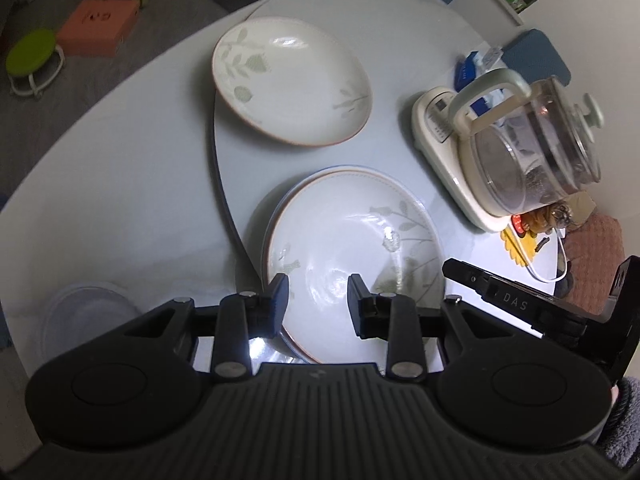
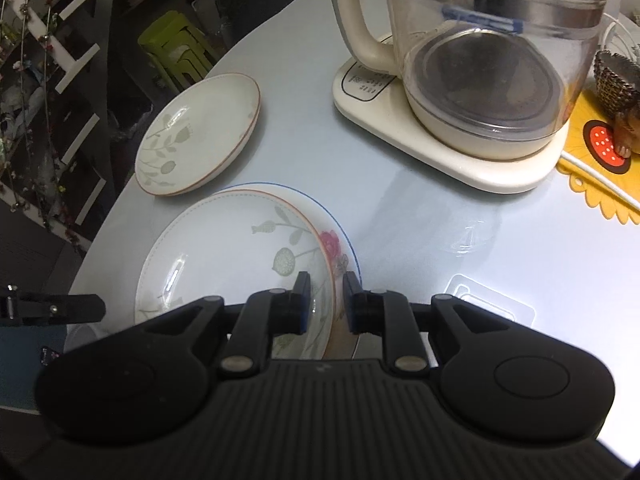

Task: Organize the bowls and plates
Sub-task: 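Lower the grey-leaf plate flat onto the rose plate and open the right gripper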

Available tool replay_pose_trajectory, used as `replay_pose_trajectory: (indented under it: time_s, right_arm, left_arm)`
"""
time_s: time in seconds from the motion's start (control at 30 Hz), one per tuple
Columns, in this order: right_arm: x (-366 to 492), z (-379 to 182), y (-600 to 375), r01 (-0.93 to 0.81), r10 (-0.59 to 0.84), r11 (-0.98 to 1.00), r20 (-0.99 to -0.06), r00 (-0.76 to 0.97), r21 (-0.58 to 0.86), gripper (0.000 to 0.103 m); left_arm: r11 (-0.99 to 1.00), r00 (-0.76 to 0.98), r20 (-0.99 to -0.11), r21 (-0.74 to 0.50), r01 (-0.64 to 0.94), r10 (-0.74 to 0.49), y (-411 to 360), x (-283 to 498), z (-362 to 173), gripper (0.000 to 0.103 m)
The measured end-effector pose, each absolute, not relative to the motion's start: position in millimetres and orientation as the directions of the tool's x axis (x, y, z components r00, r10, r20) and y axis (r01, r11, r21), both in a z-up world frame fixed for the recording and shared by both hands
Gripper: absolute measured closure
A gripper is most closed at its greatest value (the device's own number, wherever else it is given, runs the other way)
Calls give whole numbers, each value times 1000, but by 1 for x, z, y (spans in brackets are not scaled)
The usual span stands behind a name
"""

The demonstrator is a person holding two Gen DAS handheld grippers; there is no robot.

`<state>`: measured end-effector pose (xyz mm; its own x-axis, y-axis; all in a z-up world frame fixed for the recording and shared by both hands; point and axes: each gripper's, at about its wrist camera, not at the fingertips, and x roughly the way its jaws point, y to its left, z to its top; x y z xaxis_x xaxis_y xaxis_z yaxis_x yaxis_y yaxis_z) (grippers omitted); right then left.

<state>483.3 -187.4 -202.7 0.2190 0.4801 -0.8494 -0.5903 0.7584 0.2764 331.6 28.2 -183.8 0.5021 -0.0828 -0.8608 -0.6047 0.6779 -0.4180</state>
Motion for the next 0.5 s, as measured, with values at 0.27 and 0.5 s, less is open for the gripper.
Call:
replay_pose_trajectory:
  time_s: [0.27,0.5]
  right_arm:
    - [455,-146,-221,-588,523,761,-796,305,274,82]
    - [420,-107,-244,-587,563,754,-750,347,294,82]
  left_arm:
    - [735,561,-828,-396,-550,-26,-4,313,-134,67]
    - [779,608,-793,-366,-509,25,-37,287,-94,67]
